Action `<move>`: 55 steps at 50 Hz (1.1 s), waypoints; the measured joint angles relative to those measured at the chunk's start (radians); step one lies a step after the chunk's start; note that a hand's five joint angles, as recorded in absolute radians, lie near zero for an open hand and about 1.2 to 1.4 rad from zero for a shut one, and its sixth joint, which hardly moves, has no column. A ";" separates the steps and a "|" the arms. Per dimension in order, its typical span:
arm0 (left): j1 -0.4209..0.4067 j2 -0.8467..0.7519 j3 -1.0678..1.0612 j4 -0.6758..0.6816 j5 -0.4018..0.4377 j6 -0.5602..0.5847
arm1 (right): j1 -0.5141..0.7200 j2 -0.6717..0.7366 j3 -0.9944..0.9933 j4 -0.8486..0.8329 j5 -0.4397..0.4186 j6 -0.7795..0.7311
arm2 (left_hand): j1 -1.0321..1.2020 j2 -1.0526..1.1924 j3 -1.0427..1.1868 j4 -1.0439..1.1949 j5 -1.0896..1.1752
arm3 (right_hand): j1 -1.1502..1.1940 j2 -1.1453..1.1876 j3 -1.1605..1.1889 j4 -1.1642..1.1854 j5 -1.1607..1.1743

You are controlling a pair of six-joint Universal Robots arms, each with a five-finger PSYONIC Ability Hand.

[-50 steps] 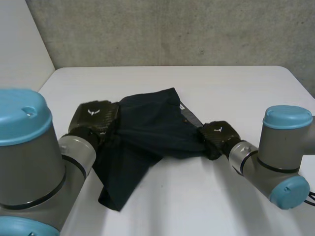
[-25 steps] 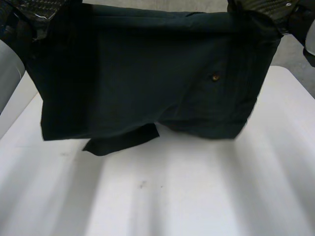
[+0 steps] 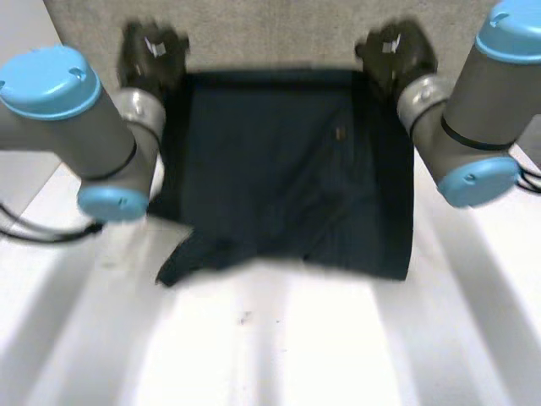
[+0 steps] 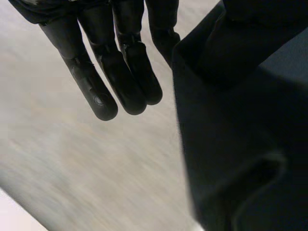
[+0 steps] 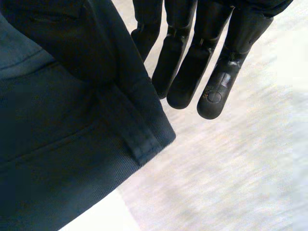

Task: Fold the shorts.

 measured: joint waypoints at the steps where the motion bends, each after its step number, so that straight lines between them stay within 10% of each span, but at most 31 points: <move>1: 0.009 -0.018 0.043 0.067 0.004 -0.002 | 0.000 0.007 -0.014 -0.072 0.007 0.001 | 0.000 0.000 0.000 0.000 0.000 | 0.000 0.000 0.000 0.000 0.000; 11: 0.021 0.056 0.144 0.431 0.018 -0.054 | -0.002 -0.047 -0.055 -0.524 0.026 0.030 | 0.000 0.000 0.000 0.000 0.000 | 0.000 0.000 0.000 0.000 0.000; 31: 0.013 0.060 -0.361 0.402 0.035 -0.113 | 0.000 0.070 0.137 -0.127 0.028 0.050 | 0.000 0.000 0.000 0.000 0.000 | 0.000 0.000 0.000 0.000 0.001; 42: -0.056 0.029 -0.580 0.143 0.024 -0.103 | 0.024 0.116 0.288 0.074 0.023 0.013 | 0.000 0.000 0.000 0.000 0.005 | 0.019 0.000 0.000 0.000 0.005; 55: -0.057 0.265 -0.729 -0.422 0.019 -0.108 | 0.017 -0.225 0.679 0.313 -0.038 -0.092 | 0.000 0.000 0.000 0.000 0.005 | 0.019 0.000 0.000 0.000 0.005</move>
